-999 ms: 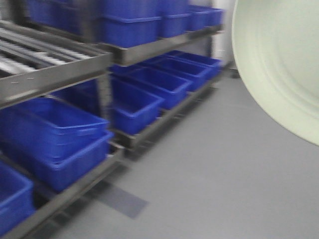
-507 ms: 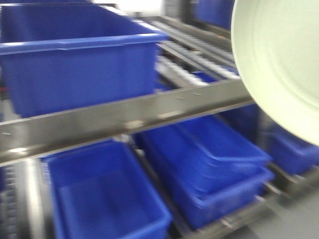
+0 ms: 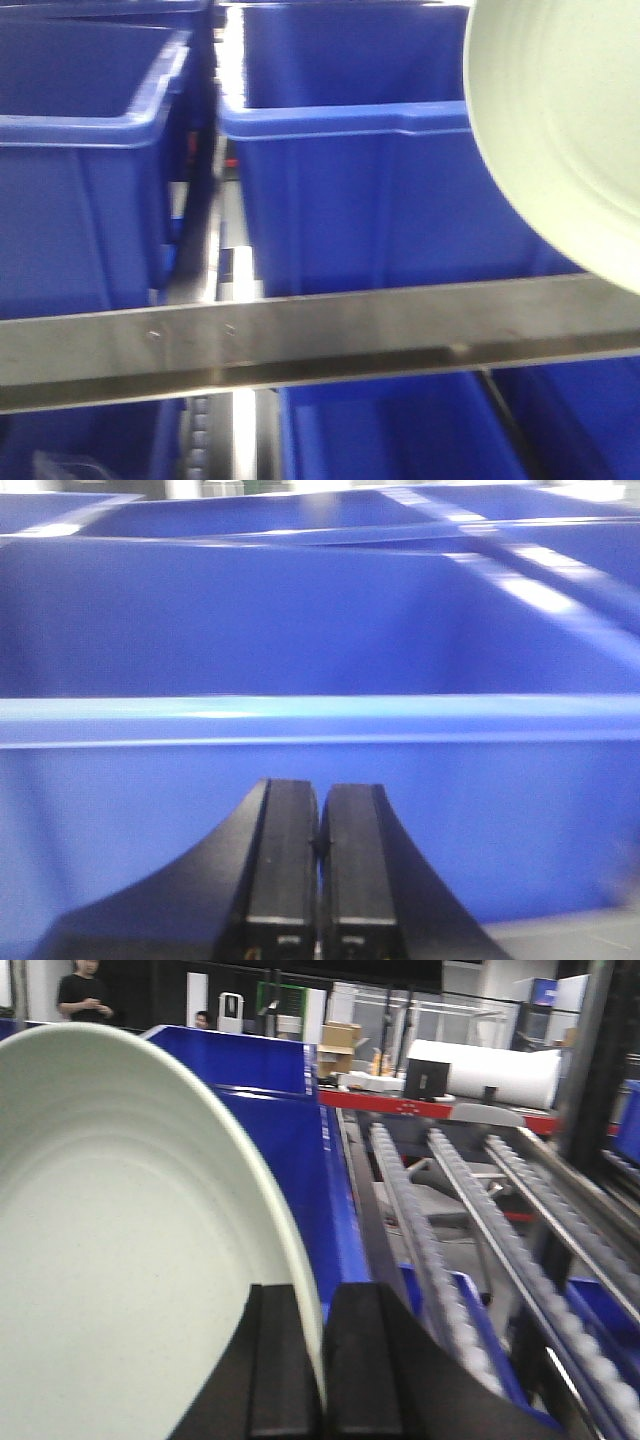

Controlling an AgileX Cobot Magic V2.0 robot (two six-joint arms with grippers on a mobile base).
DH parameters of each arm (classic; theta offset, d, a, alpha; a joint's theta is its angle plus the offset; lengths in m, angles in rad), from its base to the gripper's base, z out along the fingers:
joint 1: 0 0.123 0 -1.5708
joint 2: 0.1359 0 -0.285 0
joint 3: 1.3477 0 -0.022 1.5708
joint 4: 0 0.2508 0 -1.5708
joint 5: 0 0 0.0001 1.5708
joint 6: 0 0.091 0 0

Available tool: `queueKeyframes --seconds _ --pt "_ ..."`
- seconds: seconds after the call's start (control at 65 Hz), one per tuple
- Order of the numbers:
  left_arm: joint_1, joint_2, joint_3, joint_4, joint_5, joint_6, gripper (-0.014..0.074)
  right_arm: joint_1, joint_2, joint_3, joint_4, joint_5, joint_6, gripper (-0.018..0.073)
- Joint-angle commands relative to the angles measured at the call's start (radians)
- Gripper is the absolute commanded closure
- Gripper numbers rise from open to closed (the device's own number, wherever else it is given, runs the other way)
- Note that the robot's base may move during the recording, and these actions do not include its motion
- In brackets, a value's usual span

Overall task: Place green plate on second shelf with right arm
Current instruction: 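Approach the shelf and position the plate above a blue bin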

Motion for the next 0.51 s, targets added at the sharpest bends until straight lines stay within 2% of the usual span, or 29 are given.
queueKeyframes --seconds 0.0,0.492 --pt "-0.008 -0.014 0.042 0.001 -0.086 -0.001 0.0466 -0.003 0.016 -0.035 0.008 -0.109 0.005 0.0506" --pt "-0.008 -0.014 0.042 0.001 -0.086 -0.001 0.0466 -0.003 0.016 -0.035 0.008 -0.109 0.005 0.0506"
